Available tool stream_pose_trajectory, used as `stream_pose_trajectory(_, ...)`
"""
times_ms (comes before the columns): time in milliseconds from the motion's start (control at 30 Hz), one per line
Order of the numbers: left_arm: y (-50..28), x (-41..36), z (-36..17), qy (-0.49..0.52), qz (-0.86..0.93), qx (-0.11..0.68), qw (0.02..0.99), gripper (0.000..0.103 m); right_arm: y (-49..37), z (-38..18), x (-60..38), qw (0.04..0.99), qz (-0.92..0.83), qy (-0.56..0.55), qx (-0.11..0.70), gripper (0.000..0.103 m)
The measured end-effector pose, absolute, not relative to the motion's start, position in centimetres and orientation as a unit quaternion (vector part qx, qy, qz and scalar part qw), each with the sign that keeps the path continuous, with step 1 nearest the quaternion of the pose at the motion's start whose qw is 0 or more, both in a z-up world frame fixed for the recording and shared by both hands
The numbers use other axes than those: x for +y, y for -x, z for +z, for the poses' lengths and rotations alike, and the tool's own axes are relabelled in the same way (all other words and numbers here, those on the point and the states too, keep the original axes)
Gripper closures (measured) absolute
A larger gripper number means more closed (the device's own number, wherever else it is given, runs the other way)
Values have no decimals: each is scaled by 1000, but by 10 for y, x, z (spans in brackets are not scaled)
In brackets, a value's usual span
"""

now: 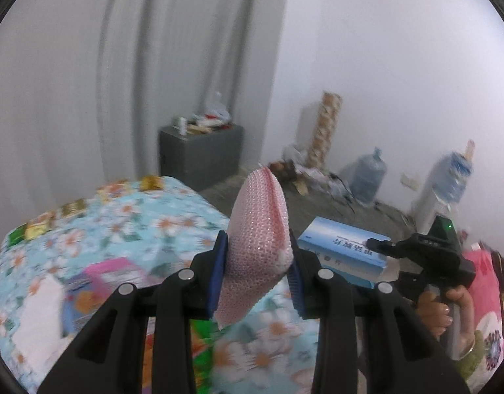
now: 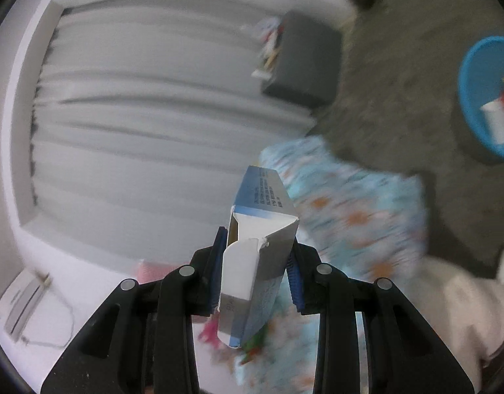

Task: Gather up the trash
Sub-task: 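Carry the sponge and box to the wastebasket and open both tools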

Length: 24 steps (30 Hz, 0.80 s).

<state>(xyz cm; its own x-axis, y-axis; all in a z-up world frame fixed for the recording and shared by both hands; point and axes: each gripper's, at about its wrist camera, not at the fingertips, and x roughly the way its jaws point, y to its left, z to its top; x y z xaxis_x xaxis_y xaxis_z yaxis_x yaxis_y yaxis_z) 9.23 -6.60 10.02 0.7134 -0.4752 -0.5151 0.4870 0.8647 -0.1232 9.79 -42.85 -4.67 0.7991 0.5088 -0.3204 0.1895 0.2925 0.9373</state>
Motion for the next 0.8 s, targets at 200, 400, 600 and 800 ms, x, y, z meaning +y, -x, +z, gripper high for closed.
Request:
stream_pose_trajectory(200,-143,-167,78,-29,-332,347,876,70,-67,-61,-490,782,-30,-554,283,75)
stream_pose_trajectory(400,-184,-299,22,-37,-390,446,805,70,-44,-111,-547,761,-137,-569,279,76)
stream_pose_trajectory(600,-204,-409,-34,-79,-412,479,771,68,-35,-152,-599,740,-217,-572,280,75)
stream_pose_trajectory(800,-224,-489,-106,-144,-381,492,770,35,-62,-205,-638,724,-283,-548,309,42)
